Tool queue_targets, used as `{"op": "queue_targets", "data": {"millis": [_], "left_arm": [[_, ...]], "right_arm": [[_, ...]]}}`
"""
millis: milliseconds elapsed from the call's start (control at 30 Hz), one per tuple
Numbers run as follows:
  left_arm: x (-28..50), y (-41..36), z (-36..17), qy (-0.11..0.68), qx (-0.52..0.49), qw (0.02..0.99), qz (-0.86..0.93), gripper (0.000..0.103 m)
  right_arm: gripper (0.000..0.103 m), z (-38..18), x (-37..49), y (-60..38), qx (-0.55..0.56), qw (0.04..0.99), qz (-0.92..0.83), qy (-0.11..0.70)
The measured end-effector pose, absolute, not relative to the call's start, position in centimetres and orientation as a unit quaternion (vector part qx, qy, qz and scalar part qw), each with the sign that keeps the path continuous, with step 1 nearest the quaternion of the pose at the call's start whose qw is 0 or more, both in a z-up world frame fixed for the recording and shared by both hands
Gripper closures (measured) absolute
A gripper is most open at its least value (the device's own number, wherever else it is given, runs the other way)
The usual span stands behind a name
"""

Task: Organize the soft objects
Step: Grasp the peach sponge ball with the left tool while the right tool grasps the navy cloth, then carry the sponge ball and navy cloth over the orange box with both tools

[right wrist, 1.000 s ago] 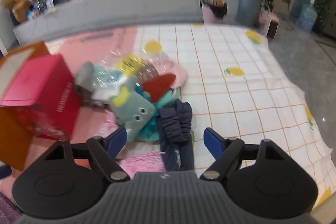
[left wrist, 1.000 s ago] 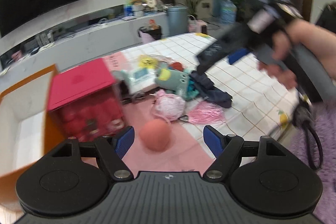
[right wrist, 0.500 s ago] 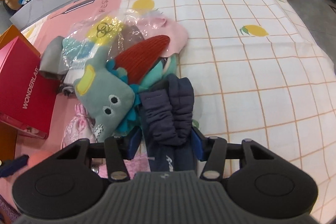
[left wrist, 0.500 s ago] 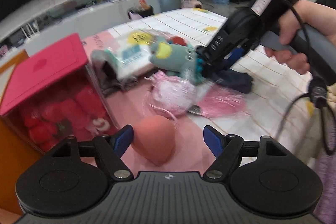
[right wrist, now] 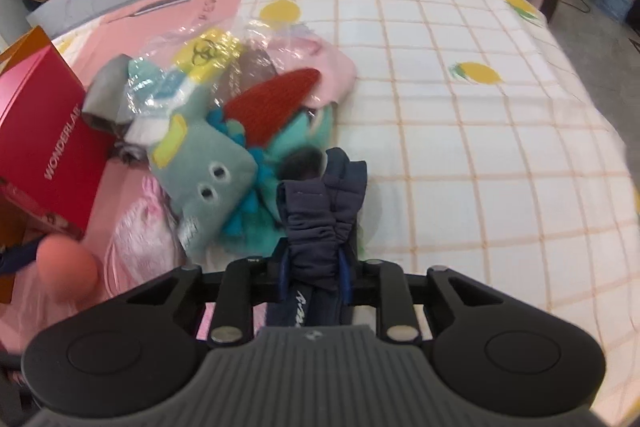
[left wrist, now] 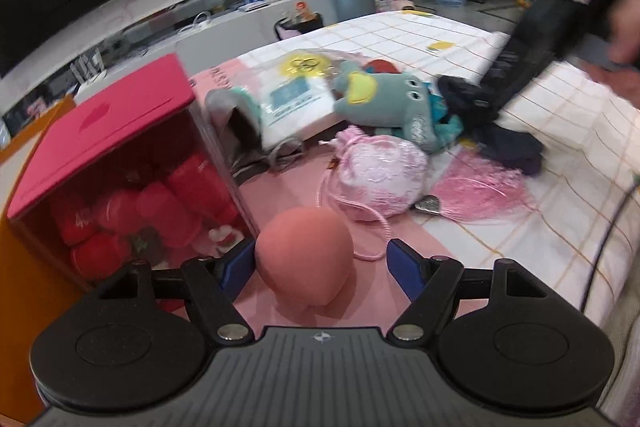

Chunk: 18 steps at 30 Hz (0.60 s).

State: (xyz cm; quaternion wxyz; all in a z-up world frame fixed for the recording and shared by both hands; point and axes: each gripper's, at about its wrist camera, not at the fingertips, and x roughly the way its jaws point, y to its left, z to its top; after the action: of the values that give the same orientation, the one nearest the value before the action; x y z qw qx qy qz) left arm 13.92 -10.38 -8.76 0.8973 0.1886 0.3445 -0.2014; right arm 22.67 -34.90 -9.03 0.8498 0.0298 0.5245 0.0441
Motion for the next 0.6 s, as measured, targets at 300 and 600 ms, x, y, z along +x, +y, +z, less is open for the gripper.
{"op": "queue_targets", "data": {"millis": [300, 600], "left_arm": [[14.8, -9.0, -8.8, 0.352, 0.161, 0.904, -0.180, 0.045], [13.7, -8.0, -8.1, 0.355, 0.122, 0.904, -0.205, 0.048]], "right_arm": [[0.080, -8.6, 20.2, -38.6, 0.059, 0.843, -0.017, 0.535], [0.064, -9.5, 21.4, -38.2, 0.081, 0.841, -0.020, 0.535]]}}
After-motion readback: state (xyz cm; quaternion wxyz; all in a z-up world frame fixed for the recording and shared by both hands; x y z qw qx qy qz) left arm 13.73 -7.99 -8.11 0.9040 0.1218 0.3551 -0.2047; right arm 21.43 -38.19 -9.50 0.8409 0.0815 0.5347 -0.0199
